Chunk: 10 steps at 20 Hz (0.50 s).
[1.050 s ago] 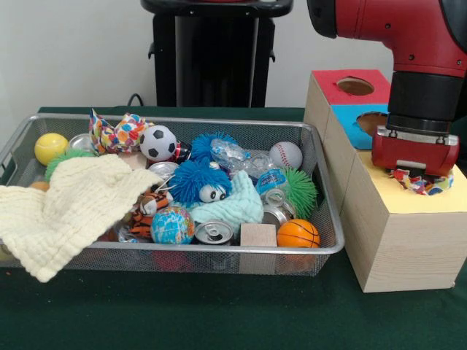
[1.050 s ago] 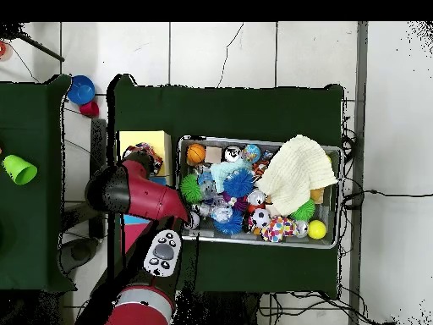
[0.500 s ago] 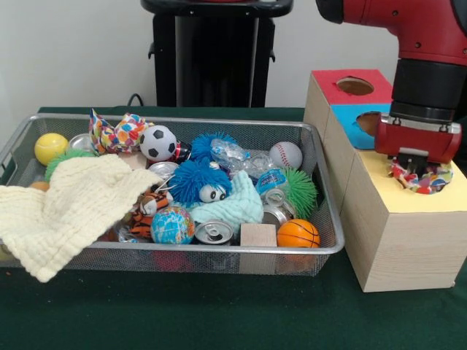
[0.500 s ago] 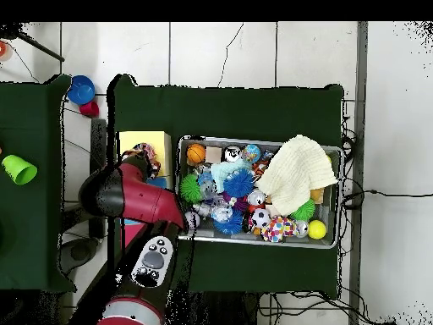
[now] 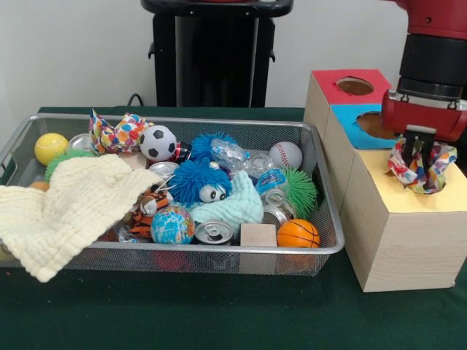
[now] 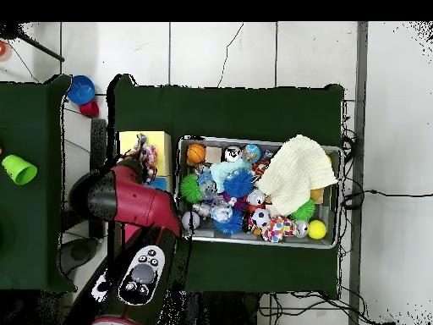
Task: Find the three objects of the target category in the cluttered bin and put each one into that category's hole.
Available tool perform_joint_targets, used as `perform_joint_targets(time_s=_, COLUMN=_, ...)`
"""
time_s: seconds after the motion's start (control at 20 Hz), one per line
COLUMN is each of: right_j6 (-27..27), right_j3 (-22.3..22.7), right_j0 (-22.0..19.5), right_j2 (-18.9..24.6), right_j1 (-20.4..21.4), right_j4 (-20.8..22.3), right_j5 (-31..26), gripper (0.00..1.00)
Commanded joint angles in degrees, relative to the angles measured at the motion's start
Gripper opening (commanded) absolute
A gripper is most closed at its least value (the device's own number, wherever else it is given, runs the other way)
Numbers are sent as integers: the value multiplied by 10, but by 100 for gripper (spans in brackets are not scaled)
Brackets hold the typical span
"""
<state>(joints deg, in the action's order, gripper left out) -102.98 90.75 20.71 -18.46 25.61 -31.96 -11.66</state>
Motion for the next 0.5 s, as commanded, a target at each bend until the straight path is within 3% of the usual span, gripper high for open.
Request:
perform_joint_targets(time_s=0.05, right_j6=-88, right_j3=35, right_j0=-6, right_j2=7, right_j1=5, right_j4=32, right_j5=-97, gripper=0)
perform_joint_targets(time_s=0.1, right_j6=-88, right_j3=32, right_j0=-3, right_j2=1, right_j1=3, right_j4=34, right_j5=-100, gripper=0)
perform_joint_targets(time_s=0.15, right_j6=-88, right_j3=35, right_j0=-2, right_j2=4, right_j1=5, right_j4=35, right_j5=-100, gripper=100)
perform_joint_targets(time_s=0.5, right_j6=-89, right_j3=35, right_j0=1, right_j2=4, right_j1=1, right_j4=35, right_j5=-78, gripper=100)
